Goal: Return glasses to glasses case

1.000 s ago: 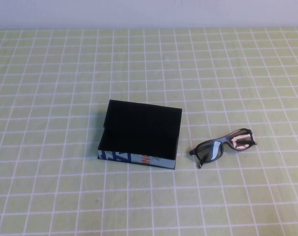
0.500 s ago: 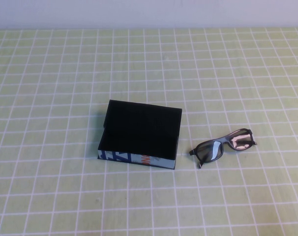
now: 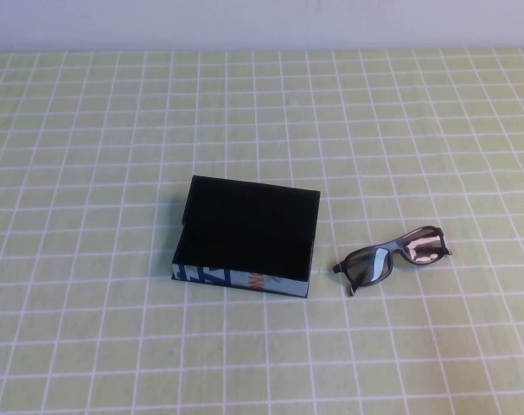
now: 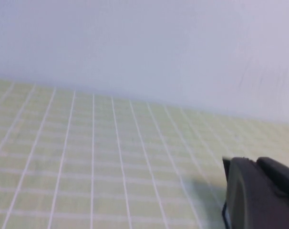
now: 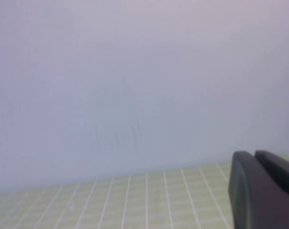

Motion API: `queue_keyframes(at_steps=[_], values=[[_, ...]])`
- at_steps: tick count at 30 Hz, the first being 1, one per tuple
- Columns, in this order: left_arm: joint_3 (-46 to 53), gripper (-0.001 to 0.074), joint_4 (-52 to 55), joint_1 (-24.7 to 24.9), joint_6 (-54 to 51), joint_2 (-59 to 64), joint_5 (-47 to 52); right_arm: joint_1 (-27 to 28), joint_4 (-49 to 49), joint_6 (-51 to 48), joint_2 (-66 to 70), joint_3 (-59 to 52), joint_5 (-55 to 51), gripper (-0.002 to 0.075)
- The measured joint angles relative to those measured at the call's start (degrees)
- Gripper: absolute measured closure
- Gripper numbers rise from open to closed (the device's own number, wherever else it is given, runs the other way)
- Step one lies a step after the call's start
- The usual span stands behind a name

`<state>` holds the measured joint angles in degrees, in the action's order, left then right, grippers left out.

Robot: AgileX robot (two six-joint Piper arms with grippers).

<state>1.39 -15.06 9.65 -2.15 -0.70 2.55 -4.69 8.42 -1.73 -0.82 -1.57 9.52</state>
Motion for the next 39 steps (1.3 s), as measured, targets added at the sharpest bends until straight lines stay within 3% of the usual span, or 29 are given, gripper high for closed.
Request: queue_keyframes(at_steps=[4, 9, 12, 18, 20, 23, 27, 30, 39], values=[[0.0, 0.0738, -0.7, 0.0, 0.0, 0.0, -6.9, 0.0, 0.1, 0.0, 0.0, 0.0, 4.6, 0.0743], [0.0, 0.0738, -0.9, 0.0, 0.0, 0.0, -8.2, 0.0, 0.2, 0.0, 0.0, 0.0, 6.0, 0.0743], [0.0, 0.0738, -0.9, 0.0, 0.0, 0.0, -9.8, 0.0, 0.7, 0.0, 0.0, 0.0, 13.1, 0.0743], [0.0, 0.0738, -1.1, 0.0, 8.3, 0.0, -29.3, 0.0, 1.6, 2.2, 0.0, 0.3, 34.4, 0.0743], [0.0, 0.0738, -1.1, 0.0, 11.2, 0.0, -37.9, 0.0, 1.7, 3.5, 0.0, 2.8, 34.8, 0.0743], [-3.8, 0.0738, -0.3, 0.0, 12.6, -0.1, -41.1, 0.0, 0.0, 4.5, 0.0, 10.4, 29.3, 0.0743], [-13.0, 0.0738, 3.5, 0.0, 12.6, -0.1, -32.8, 0.0, -3.6, 5.5, 0.0, 22.4, 14.3, 0.0743], [-20.7, 0.0738, 7.9, 0.0, 10.8, 0.2, -21.4, 0.0, -4.6, 5.6, 2.7, 32.5, 3.0, 0.0743], [-34.5, 0.0738, 10.6, 0.0, 9.7, 17.1, 12.5, 0.0, -6.0, 4.9, 25.1, 49.8, -29.8, 0.0743]])
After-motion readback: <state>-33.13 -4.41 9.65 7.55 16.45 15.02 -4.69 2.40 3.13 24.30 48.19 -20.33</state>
